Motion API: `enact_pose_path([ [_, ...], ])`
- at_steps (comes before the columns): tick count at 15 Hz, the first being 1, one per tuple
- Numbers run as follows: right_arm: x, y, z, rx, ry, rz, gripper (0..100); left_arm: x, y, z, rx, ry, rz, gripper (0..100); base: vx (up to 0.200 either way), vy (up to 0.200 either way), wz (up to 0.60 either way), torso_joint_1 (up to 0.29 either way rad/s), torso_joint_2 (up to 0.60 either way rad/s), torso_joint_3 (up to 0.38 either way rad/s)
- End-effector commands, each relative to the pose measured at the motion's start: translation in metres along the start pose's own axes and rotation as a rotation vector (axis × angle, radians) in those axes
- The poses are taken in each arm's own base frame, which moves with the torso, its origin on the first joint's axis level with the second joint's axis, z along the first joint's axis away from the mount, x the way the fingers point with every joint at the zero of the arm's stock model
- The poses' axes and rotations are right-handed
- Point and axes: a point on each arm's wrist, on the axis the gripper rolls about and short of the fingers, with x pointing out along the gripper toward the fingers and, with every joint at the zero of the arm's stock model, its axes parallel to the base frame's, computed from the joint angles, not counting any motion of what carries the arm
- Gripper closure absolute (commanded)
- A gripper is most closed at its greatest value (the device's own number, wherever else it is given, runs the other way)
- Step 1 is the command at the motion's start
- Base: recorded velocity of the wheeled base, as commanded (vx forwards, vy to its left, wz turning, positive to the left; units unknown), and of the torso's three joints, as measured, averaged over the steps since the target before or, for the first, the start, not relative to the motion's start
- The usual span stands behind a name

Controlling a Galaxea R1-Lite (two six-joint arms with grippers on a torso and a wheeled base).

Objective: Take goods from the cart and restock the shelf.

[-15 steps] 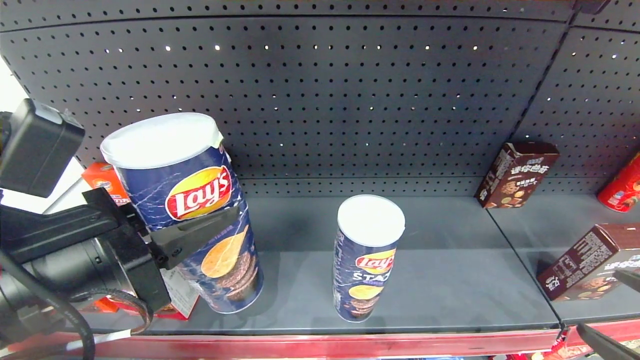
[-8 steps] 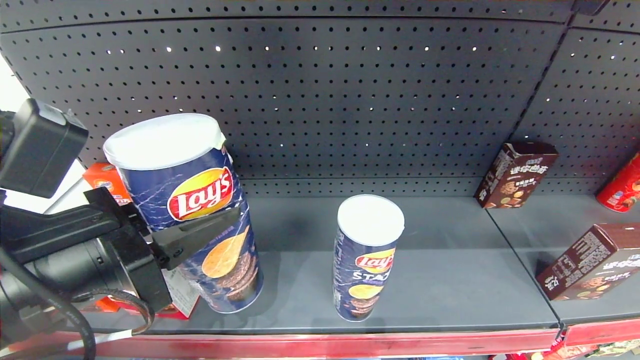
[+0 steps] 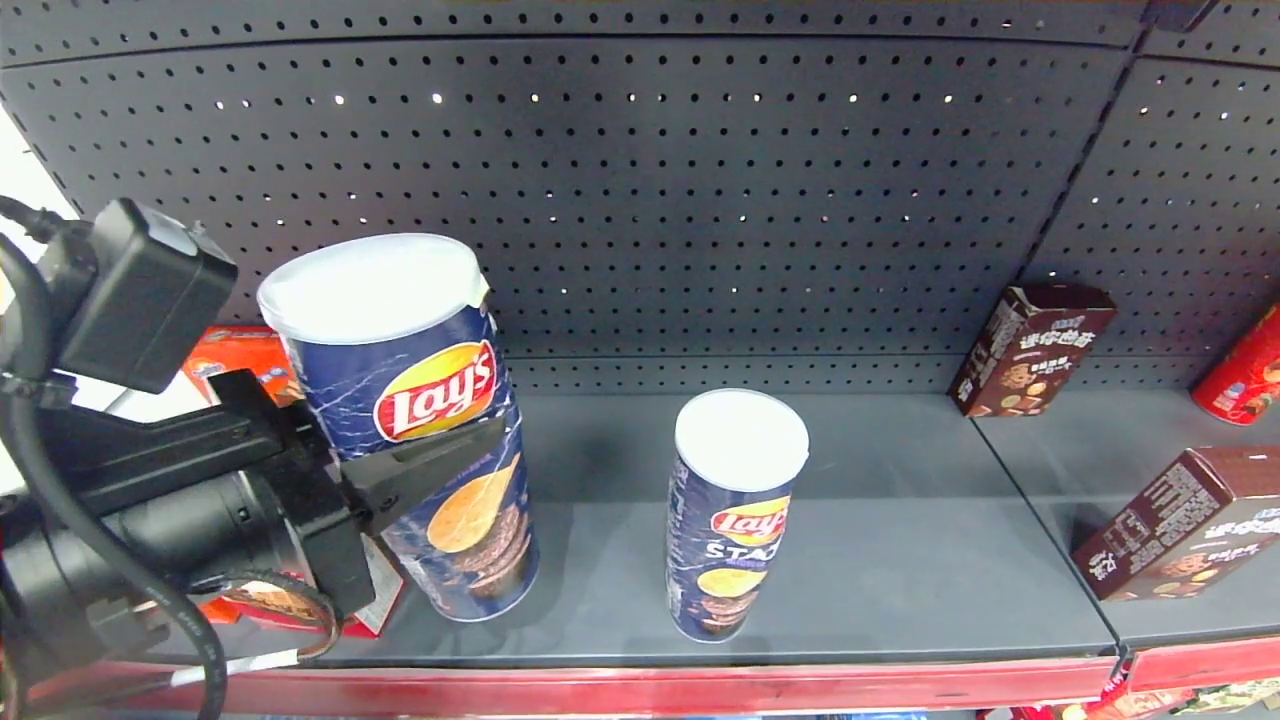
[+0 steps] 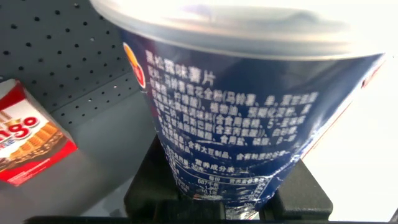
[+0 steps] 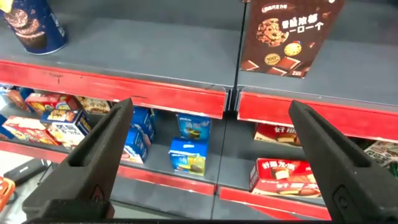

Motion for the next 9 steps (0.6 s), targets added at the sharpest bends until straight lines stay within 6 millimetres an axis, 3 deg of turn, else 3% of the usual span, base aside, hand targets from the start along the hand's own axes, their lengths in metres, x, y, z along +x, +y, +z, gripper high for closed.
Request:
enact_pose_path([
  [1,0.0,0.0,0.0,0.001,-0.004,-0.001,0,0.019,0.002,-0.002,-0.004,0.03,-0.03,100,0.0,0.0,0.0,0.0,0.0,0.0],
  [4,0.0,0.0,0.0,0.001,-0.004,0.001,0,0.046,0.004,-0.003,-0.008,0.051,-0.088,100,0.0,0.0,0.0,0.0,0.0,0.0],
  [7,0.0,0.0,0.0,0.004,-0.005,0.001,0,0.086,0.026,-0.012,-0.01,0.0,-0.114,100,0.0,0.0,0.0,0.0,0.0,0.0],
  [9,0.0,0.0,0.0,-0.001,-0.004,0.002,0,0.102,0.033,-0.016,-0.008,-0.007,-0.128,100,0.0,0.0,0.0,0.0,0.0,0.0],
])
